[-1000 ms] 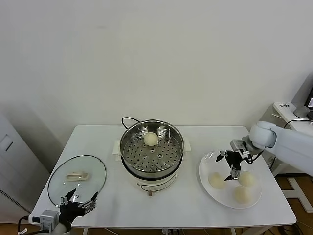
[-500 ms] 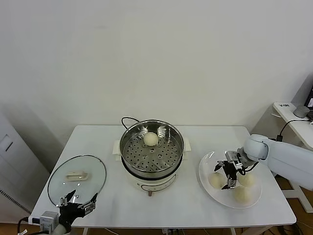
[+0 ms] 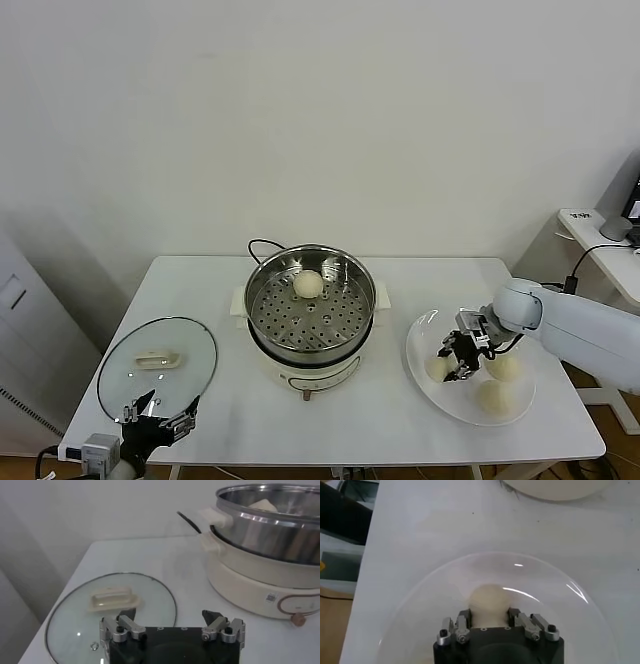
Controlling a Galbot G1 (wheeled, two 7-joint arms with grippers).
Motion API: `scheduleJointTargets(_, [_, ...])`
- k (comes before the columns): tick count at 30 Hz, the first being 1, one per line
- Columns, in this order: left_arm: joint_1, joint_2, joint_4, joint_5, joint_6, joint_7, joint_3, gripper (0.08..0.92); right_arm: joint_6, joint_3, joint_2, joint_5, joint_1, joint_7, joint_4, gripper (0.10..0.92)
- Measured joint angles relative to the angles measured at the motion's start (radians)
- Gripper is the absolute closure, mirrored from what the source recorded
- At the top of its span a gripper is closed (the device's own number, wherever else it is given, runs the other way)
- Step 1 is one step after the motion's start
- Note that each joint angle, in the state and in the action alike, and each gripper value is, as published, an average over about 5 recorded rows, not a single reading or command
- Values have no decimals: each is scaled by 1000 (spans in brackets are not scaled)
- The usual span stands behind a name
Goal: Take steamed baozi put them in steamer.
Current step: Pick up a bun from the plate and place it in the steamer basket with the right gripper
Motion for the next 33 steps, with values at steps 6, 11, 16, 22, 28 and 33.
scheduleJointTargets(6, [1,-3,-1,3,2,-1,0,177,-23,-108,-14,84,166,-27,56,584])
scheduleJointTargets(11, [-1,-1,3,3,0,-1,2,177,-65,-231,-7,194,363,-38,124,584])
scheduleJointTargets(16, [-7,0,5,6,-1,-2,7,177,-125,-321,23,327,543,-35,185,584])
scheduleJointTargets(22, [-11,3,5,9,-1,-2,10,177,-200,-363,94,479,672,-5,217,584])
scheduleJointTargets(28, [-11,-1,5,15,0,-3,12,177,-266,-345,196,609,709,52,221,584])
scheduleJointTargets(33, [-10,-6,2,19,1,-4,12,177,-304,-312,296,694,692,108,200,582])
